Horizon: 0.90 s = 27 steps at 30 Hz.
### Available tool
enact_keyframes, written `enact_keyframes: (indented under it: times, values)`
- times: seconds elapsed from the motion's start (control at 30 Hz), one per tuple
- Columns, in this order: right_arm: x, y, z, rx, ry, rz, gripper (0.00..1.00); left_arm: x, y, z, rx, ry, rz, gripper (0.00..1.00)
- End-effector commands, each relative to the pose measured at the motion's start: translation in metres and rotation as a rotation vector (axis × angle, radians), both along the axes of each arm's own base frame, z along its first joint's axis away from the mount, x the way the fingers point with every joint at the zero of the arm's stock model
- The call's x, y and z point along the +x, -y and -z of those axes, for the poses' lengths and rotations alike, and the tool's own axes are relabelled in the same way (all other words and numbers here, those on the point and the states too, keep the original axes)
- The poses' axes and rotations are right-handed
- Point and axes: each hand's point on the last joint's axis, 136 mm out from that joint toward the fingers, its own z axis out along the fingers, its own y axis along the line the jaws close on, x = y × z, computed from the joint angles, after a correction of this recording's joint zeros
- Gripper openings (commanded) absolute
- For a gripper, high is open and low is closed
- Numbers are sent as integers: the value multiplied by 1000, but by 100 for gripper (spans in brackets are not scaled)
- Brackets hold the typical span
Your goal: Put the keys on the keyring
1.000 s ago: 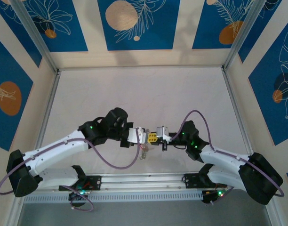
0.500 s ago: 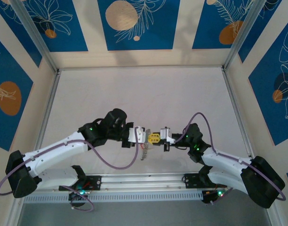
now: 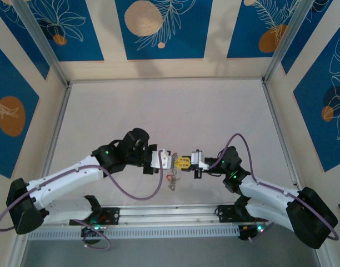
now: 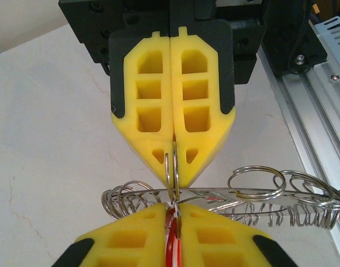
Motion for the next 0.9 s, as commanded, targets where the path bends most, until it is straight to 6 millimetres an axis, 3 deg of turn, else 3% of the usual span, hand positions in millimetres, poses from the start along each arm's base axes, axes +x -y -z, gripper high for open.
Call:
enact_keyframes:
  times: [0.0,0.27,0.5,0.67,0.87]
  values:
    - [-1,0,-12,38,36,-9,0,-4,3,-7,-44,-13,24,20]
    - [1,-2,-10,30,28,-1,0,-9,7,-10,-71,-42,47,22]
    - [1,-2,-11,33,33,-1,0,-7,10,-2,-66,-71,33,14]
    - [4,-1,-5,8,24,21,0,1,8,0,-37,-59,-6,0]
    - [14,0,14,-89,-10,87,16,14,-4,7,126,-27,-55,0]
